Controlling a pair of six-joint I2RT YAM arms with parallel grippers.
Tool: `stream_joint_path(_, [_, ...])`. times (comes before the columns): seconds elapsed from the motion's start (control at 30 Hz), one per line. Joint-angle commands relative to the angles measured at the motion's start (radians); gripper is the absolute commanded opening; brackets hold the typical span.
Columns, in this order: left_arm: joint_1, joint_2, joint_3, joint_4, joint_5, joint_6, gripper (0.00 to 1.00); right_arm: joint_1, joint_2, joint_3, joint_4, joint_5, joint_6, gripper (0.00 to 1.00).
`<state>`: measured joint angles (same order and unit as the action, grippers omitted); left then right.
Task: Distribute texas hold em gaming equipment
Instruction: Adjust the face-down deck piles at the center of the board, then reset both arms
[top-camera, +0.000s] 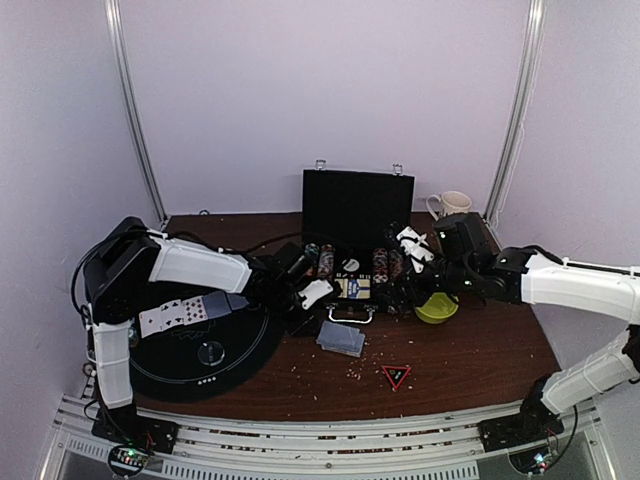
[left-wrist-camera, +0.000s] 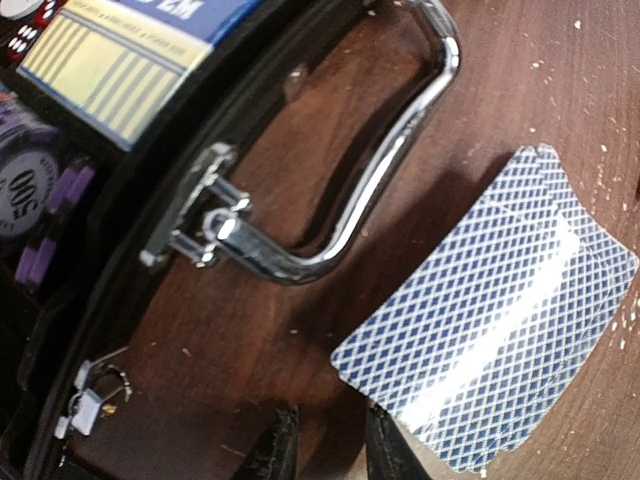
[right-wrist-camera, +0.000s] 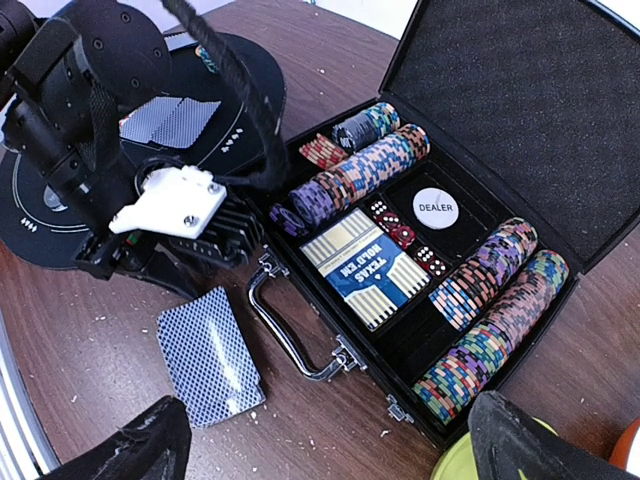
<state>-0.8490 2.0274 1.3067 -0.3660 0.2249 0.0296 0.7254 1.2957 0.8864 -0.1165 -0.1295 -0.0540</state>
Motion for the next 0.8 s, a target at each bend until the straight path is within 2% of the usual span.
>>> stream_joint_path(0.0, [-0.034, 0.02, 0.014, 0.007, 0.005, 0.032, 0.25, -0.007, -0.014, -0.02, 0.034, 0.02, 0.013, 1.0])
stream_joint_path(0.23, [-0.056, 0.019, 0.029, 0.011, -0.018, 0.053, 0.25, -0.014, 0.003, -0.027, 0.054, 0.024, 0.036, 1.0])
stream_joint_path(0.33, [-0.052, 0.0, 0.028, -0.004, -0.073, 0.052, 0.25, -0.029, 0.001, -0.028, 0.06, 0.054, 0.056, 1.0])
stream_joint_path(0.43, [-0.02, -0.064, 0.02, -0.025, -0.132, 0.04, 0.27, -0.067, -0.016, -0.03, 0.08, 0.074, 0.088, 1.0])
stream_joint_path(0.53, [0.016, -0.156, -0.001, -0.02, -0.148, 0.035, 0.32, -0.112, -0.046, -0.034, 0.128, 0.096, 0.12, 1.0])
stream_joint_path(0.63, [0.072, -0.257, -0.022, -0.009, -0.181, 0.01, 0.34, -0.178, -0.076, -0.035, 0.167, 0.126, 0.149, 1.0])
stream_joint_path(0.7, [0.148, -0.331, -0.056, 0.029, -0.176, -0.033, 0.36, -0.234, -0.103, -0.048, 0.203, 0.15, 0.175, 1.0])
stream_joint_path(0.77, [0.293, -0.42, -0.117, 0.094, -0.169, -0.098, 0.4, -0.302, -0.14, -0.075, 0.248, 0.172, 0.194, 1.0])
